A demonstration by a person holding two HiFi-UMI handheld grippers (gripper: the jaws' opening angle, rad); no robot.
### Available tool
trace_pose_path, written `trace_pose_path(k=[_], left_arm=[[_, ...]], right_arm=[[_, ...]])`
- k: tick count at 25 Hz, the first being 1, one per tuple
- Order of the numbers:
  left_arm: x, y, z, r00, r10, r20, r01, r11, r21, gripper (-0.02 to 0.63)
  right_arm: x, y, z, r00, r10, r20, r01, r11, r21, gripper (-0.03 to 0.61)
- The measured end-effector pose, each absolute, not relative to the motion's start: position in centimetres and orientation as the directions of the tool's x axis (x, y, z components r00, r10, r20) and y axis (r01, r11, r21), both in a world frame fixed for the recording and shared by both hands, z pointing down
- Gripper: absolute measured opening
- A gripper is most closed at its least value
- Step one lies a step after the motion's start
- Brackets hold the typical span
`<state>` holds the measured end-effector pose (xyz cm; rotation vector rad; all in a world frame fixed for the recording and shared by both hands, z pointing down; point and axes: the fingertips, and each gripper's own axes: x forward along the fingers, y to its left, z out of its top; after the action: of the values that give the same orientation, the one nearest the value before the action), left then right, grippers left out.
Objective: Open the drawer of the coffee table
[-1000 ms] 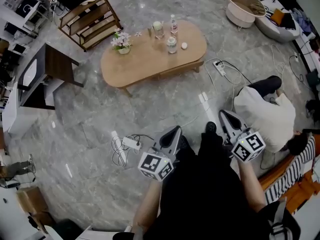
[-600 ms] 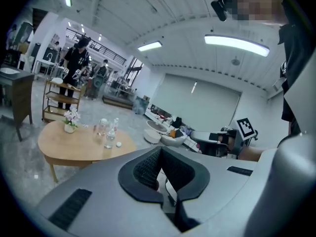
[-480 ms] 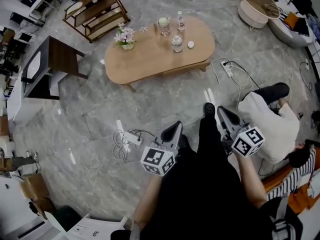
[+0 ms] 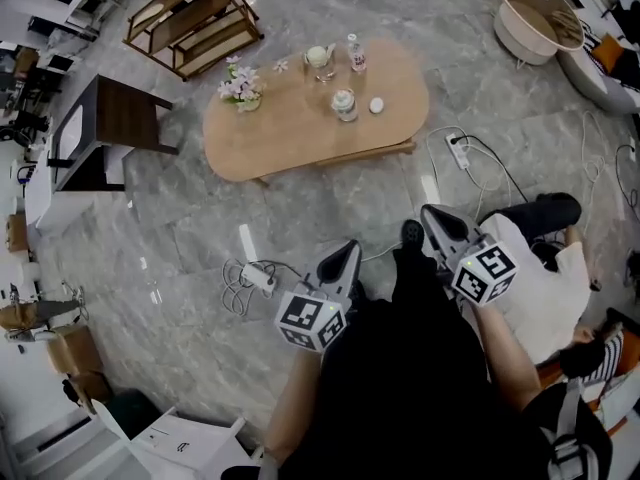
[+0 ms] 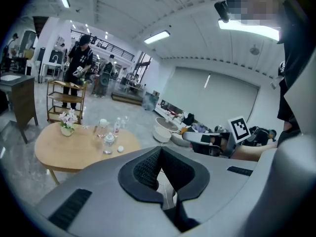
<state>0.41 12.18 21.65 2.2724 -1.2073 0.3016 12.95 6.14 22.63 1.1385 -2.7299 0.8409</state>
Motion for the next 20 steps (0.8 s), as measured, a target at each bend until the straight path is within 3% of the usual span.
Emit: trace_pose_path(k=[9, 20], left_arm=[[4.0, 6.0, 24.6, 0.478, -0.75, 0.457, -0.867, -0.32, 0.382, 0.002], [2.0, 0.6, 35.5, 0.493, -0.733, 0.469, -0.859, -0.322, 0.398, 0.0]], right_arm=[[14.7, 0.2, 27.8, -0.794, -0.495, 0.353, -0.608, 0.646, -0.461, 0.012], [13.5, -4.0, 37.3, -0.752, -0.534, 0.387, -0.656, 0.666, -0.355, 0.011]])
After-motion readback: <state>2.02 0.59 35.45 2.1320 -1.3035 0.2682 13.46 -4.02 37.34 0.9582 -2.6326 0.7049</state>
